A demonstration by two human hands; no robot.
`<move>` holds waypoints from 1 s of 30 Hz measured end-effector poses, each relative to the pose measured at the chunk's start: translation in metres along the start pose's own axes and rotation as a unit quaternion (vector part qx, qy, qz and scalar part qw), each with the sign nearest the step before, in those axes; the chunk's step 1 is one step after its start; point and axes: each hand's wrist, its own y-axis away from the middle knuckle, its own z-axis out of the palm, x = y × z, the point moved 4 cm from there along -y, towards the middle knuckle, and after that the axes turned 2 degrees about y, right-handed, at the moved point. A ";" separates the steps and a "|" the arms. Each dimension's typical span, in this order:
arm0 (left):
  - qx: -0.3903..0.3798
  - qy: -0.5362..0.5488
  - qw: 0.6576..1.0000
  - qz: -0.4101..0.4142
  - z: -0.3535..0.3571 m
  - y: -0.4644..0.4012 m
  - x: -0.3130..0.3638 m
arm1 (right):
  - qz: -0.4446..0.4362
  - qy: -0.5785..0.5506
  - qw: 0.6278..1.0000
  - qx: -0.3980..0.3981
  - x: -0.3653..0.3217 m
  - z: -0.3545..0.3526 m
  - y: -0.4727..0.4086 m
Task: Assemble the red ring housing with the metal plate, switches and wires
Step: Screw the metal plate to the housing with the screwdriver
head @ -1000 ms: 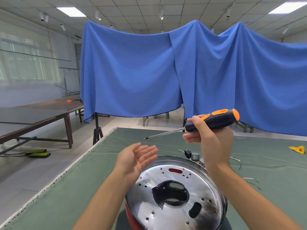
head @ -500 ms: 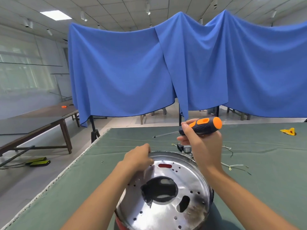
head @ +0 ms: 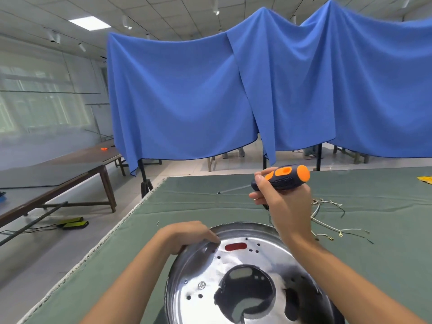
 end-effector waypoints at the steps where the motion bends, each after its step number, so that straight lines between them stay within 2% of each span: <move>1: 0.002 0.001 1.000 0.002 0.000 0.002 0.002 | -0.003 0.002 1.000 -0.001 -0.001 0.000 -0.001; 4: 0.041 0.011 0.999 0.017 -0.003 0.009 0.008 | -0.024 0.000 1.000 0.000 -0.008 0.002 -0.005; 8: 0.082 0.175 0.980 0.044 -0.013 0.026 0.011 | -0.075 -0.028 0.997 0.009 -0.019 0.007 -0.005; 12: 0.151 0.346 0.918 0.122 -0.023 0.040 0.009 | -0.162 0.019 0.987 0.012 -0.030 0.012 0.002; 16: 0.207 0.447 0.859 0.140 -0.020 0.048 -0.004 | -0.214 0.068 0.974 -0.003 -0.028 0.012 0.010; 21: 0.236 0.486 0.831 0.133 -0.013 0.053 -0.020 | -0.225 0.095 0.969 -0.028 -0.015 0.014 0.014; 26: 0.271 0.452 0.832 0.174 -0.014 0.064 -0.011 | -0.231 0.051 0.971 -0.027 -0.013 0.017 0.012; 30: 0.261 0.440 0.835 0.200 -0.013 0.072 -0.002 | -0.214 0.024 0.976 -0.027 -0.013 0.016 0.010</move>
